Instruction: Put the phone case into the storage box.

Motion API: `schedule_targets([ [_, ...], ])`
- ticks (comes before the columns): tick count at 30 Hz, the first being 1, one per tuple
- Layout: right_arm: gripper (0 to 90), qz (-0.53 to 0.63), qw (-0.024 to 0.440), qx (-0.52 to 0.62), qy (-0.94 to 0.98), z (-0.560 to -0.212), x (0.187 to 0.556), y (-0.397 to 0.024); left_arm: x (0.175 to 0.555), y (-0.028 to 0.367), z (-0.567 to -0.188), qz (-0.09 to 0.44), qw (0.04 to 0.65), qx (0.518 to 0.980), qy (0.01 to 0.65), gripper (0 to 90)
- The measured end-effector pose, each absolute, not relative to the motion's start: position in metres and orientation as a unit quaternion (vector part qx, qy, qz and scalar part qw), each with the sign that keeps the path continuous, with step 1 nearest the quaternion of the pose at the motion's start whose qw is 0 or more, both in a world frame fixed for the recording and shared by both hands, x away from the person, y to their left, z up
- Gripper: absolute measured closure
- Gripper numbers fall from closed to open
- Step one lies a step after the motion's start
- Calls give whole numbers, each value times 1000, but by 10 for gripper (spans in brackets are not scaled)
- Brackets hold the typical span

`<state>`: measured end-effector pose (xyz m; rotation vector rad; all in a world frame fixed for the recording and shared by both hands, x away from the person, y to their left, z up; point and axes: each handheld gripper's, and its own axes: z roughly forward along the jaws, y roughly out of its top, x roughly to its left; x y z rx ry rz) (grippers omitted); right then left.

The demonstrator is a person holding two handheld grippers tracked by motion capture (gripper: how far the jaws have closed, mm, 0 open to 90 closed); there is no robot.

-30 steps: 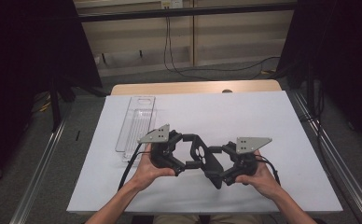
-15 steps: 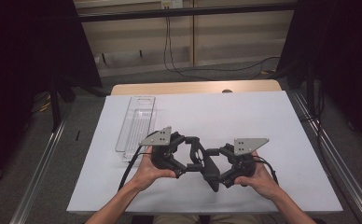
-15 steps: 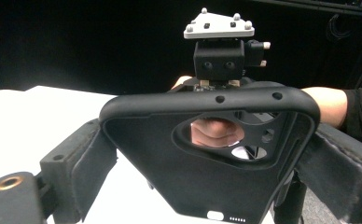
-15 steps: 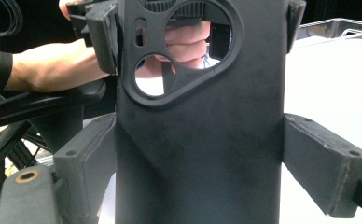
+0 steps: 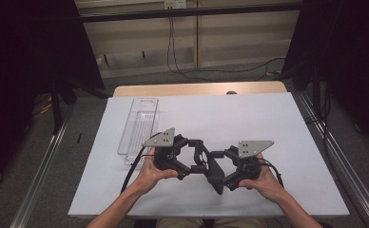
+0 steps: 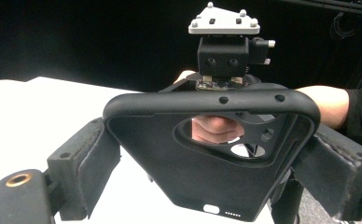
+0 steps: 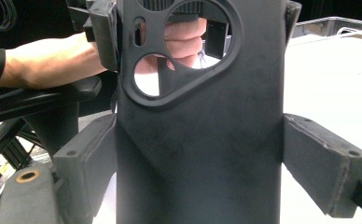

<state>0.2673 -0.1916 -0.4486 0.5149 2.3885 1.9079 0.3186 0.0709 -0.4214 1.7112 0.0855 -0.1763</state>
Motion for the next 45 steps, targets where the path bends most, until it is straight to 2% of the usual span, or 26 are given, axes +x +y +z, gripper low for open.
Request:
schedule_targets([
  [15, 141, 620, 35, 171, 765, -448, 266, -193, 316, 68, -417, -63, 650, 755, 52, 140],
  [25, 53, 622, 43, 180, 761, -446, 265, -194, 316, 70, -414, -40, 653, 753, 72, 143],
  [27, 16, 622, 54, 188, 758, -445, 265, -197, 318, 73, -413, -38, 656, 750, 75, 143],
  [31, 1, 619, 75, 209, 753, -445, 264, -203, 318, 77, -410, -24, 653, 752, 86, 142],
  [45, 25, 590, 156, 323, 724, -450, 266, -217, 321, 85, -408, 12, 656, 744, 125, 141],
])
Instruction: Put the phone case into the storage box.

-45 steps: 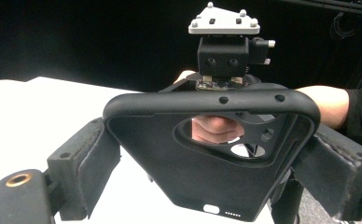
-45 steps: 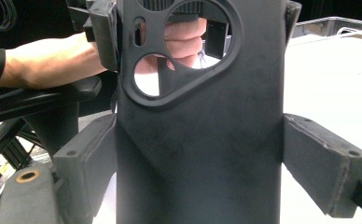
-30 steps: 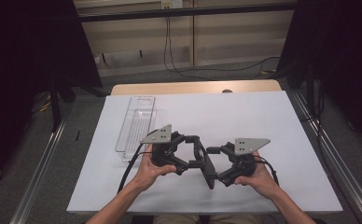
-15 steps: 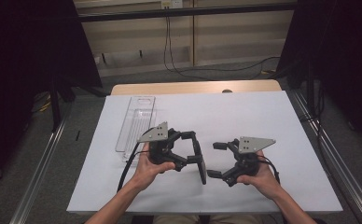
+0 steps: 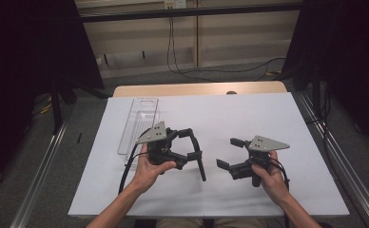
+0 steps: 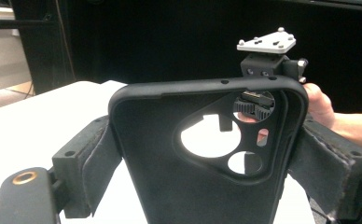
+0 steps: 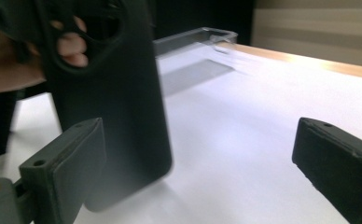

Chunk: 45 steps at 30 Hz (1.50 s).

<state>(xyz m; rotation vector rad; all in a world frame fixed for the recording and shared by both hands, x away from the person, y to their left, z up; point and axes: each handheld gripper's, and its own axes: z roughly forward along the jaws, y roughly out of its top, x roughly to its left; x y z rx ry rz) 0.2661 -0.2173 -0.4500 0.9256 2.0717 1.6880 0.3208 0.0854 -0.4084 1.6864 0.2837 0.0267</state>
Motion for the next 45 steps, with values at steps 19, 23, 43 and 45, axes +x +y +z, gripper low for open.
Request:
schedule_targets([
  [19, 23, 551, 245, 389, 696, -459, 239, -254, 324, 97, -403, 55, 639, 750, 164, 140],
  [23, 20, 537, 260, 399, 696, -462, 233, -266, 324, 100, -402, 67, 639, 747, 170, 140],
  [43, 0, 537, 321, 438, 645, -468, 217, -297, 326, 114, -394, 104, 644, 729, 206, 140],
  [45, 0, 542, 313, 445, 640, -468, 217, -297, 328, 117, -392, 115, 642, 727, 214, 140],
])
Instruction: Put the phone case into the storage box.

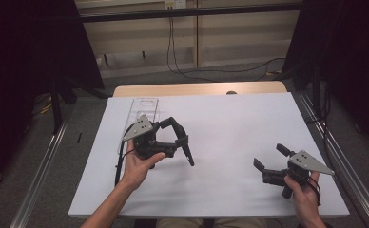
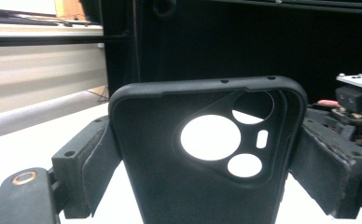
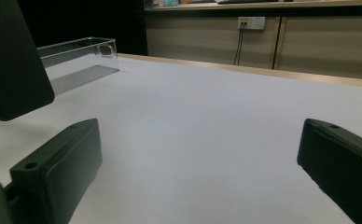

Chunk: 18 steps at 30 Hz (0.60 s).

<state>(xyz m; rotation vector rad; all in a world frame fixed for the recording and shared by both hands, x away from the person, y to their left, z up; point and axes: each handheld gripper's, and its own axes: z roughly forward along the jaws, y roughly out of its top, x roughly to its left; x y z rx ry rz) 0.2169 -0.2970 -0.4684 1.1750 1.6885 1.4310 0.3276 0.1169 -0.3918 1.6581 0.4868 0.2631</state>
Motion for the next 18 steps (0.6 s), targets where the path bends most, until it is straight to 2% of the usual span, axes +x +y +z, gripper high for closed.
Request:
schedule_targets([
  [9, 0, 545, 313, 442, 640, -467, 216, -299, 329, 124, -385, 127, 649, 707, 251, 138],
  [18, 0, 545, 318, 444, 636, -466, 216, -303, 334, 135, -375, 144, 629, 719, 258, 138],
])
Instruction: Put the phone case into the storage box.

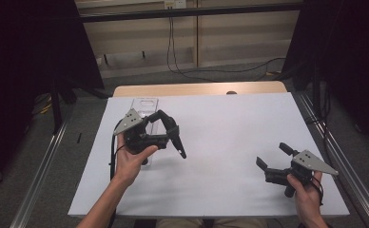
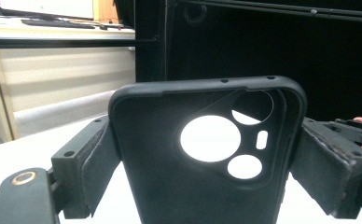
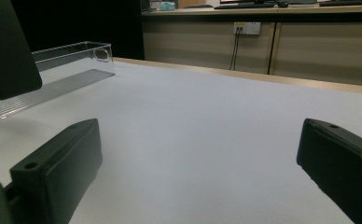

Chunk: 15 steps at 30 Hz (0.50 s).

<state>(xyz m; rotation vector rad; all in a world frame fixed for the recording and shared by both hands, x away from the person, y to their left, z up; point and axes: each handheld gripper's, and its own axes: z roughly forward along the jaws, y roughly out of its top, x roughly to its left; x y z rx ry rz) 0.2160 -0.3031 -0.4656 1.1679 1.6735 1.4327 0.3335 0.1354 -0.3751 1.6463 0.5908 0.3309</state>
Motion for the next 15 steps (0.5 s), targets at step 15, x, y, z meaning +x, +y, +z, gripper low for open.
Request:
schedule_targets([
  [15, 3, 533, 329, 438, 644, -467, 216, -300, 341, 139, -357, 168, 629, 706, 278, 138],
])
